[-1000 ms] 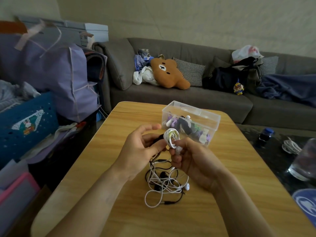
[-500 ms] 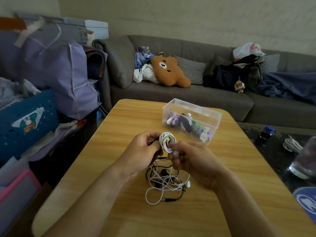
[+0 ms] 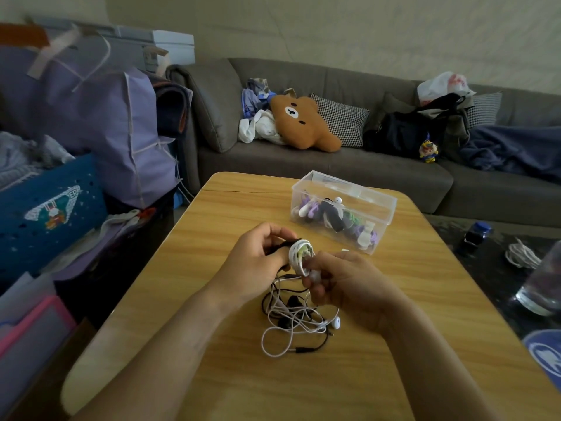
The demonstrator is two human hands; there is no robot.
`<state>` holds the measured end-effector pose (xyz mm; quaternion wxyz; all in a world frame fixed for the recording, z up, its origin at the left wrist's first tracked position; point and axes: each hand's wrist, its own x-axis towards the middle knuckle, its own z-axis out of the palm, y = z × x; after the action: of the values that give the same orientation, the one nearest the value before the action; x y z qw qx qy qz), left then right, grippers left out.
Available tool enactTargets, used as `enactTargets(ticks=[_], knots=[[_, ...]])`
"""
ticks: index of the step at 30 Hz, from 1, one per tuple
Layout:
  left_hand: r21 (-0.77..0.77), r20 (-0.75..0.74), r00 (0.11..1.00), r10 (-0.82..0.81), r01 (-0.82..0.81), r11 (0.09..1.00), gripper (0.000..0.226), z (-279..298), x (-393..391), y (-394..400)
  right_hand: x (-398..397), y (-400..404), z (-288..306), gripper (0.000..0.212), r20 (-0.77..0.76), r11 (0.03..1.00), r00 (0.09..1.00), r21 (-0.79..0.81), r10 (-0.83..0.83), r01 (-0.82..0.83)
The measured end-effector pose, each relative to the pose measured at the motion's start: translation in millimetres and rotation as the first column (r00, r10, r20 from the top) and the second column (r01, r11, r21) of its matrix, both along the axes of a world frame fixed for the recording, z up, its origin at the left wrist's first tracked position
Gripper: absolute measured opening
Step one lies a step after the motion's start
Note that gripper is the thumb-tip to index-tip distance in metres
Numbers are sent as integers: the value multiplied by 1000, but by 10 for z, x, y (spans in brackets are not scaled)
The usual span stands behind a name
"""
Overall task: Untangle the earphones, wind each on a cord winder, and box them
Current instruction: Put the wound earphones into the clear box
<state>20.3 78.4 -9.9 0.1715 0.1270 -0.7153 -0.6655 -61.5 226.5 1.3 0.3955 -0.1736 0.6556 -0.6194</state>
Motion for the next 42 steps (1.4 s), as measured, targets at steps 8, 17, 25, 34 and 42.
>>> enactTargets(ticks=[8,17,25,34,42], knots=[[125,-28,970,-240,242,962,47,19,42,-56,-19,24,-8,18,-79,987,996,158,50,-37],[79,-17,989,-148,149,986,19,27,16,47,-8,11,-8,26,-67,995,997,99,24,-17],[394,-160,983,-87,145,908,28,83,12,103,25,19,31,39,28,991,994,-80,108,-105],[196,-250,968,20,30,980,20,-5,-28,174,76,-62,-34,37,-60,999,997,-11,-40,40],[-80,-414,910,-27,-7,997,25,-67,-26,222,104,-94,-48,37,-13,968,997,-240,-79,73]])
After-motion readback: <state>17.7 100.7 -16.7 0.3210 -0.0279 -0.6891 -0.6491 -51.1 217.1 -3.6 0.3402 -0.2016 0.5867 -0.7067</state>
